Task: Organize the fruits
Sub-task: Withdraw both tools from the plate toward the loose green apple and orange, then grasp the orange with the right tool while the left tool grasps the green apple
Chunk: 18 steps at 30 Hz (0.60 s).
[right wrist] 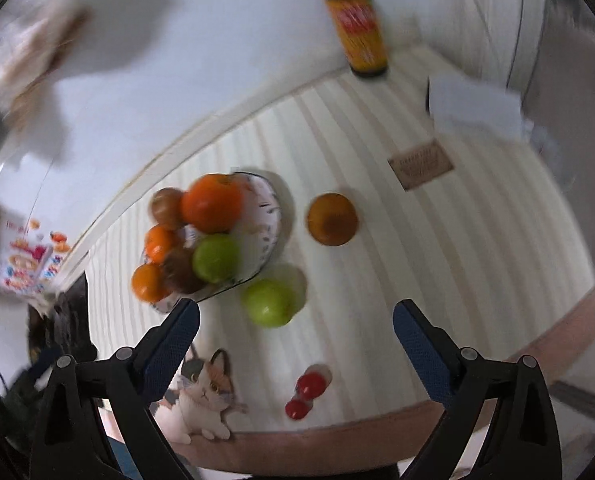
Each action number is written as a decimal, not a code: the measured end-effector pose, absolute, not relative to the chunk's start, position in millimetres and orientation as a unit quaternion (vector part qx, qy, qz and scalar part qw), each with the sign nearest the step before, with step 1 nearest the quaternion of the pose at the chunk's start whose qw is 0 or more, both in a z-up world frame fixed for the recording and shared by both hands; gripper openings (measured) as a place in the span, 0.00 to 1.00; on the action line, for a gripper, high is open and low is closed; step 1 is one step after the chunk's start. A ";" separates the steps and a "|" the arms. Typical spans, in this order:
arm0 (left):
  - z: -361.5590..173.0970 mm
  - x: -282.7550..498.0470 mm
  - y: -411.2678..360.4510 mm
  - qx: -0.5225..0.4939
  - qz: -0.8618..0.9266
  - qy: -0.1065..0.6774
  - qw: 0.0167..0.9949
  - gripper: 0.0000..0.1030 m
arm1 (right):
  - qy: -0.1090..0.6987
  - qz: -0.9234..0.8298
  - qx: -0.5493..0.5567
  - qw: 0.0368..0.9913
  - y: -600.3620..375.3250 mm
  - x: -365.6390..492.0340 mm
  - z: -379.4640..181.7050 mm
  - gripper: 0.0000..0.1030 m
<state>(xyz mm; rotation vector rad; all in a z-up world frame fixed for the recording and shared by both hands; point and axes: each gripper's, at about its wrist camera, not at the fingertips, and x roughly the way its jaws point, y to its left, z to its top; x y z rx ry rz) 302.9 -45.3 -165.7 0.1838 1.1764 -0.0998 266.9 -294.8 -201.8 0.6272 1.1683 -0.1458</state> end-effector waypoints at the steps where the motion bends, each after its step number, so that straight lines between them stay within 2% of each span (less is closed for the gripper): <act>1: -172.3 306.2 -51.5 0.090 -0.045 0.559 0.823 0.99 | 0.545 -0.069 0.296 0.781 -302.8 272.3 -212.3 0.96; 4: -198.0 319.3 -73.6 0.094 -0.037 0.582 0.807 0.99 | 0.555 -0.063 0.314 0.768 -325.9 296.2 -243.8 0.92; 6: -212.6 327.3 -85.1 0.090 -0.034 0.597 0.797 0.99 | 0.562 -0.054 0.315 0.763 -332.8 313.2 -260.5 0.86; 10: -240.2 337.1 -105.7 0.082 -0.041 0.628 0.773 0.99 | 0.584 -0.036 0.295 0.755 -336.1 347.9 -292.0 0.84; 13: -259.1 340.8 -119.8 0.080 -0.051 0.648 0.756 0.99 | 0.601 -0.014 0.283 0.747 -331.9 369.2 -313.8 0.75; 16: -272.8 341.6 -131.4 0.077 -0.060 0.663 0.742 0.99 | 0.617 0.010 0.276 0.736 -326.2 381.2 -334.5 0.57; 18: -280.5 341.5 -139.6 0.076 -0.067 0.669 0.736 0.99 | 0.610 0.018 0.267 0.746 -325.8 381.7 -336.8 0.57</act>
